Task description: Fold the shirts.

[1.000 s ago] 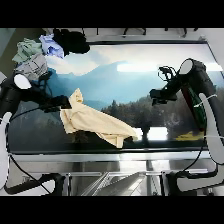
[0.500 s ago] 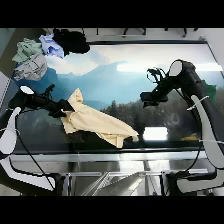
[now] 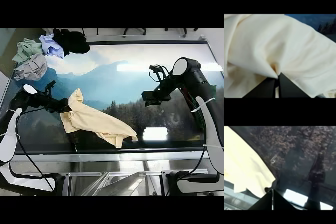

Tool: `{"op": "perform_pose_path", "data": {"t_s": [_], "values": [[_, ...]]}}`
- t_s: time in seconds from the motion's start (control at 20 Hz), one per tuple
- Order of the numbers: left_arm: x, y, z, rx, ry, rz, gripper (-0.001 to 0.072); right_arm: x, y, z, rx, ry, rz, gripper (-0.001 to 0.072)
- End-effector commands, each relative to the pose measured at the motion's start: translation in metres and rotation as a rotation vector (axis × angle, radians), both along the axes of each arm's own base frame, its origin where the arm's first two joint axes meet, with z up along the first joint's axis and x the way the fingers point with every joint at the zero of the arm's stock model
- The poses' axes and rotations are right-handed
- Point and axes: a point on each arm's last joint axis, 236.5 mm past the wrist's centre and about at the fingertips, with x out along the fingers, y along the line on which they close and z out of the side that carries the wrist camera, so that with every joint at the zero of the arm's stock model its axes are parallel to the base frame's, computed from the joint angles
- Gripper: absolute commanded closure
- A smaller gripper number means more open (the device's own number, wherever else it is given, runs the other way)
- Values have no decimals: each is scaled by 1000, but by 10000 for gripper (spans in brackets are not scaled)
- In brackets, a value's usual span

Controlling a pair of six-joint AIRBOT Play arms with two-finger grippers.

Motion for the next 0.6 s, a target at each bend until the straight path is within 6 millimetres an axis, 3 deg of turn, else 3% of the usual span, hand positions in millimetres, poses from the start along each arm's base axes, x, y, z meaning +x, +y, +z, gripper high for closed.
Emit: {"op": "perform_pose_path", "data": {"t_s": [0.0,0.25,0.35,0.4,0.45,0.5,0.55], "values": [[3,13,1,152,-66,-59,688,-10,-7,0,-31,31,16,685],[22,24,70,211,-242,-19,689,-20,-8,5,-31,40,22,686],[14,21,81,214,-266,-25,688,-29,-11,-6,-23,6,-19,684],[7,20,81,213,-261,-26,688,-39,-11,-16,-14,8,-55,641],[-2,19,78,209,-245,-30,688,-55,-10,-30,-1,31,-91,347],[-10,18,75,207,-220,-26,688,-77,-8,-48,20,76,-128,-1],[-20,17,73,201,-192,-17,688,-100,0,-64,65,125,-151,6]]}}
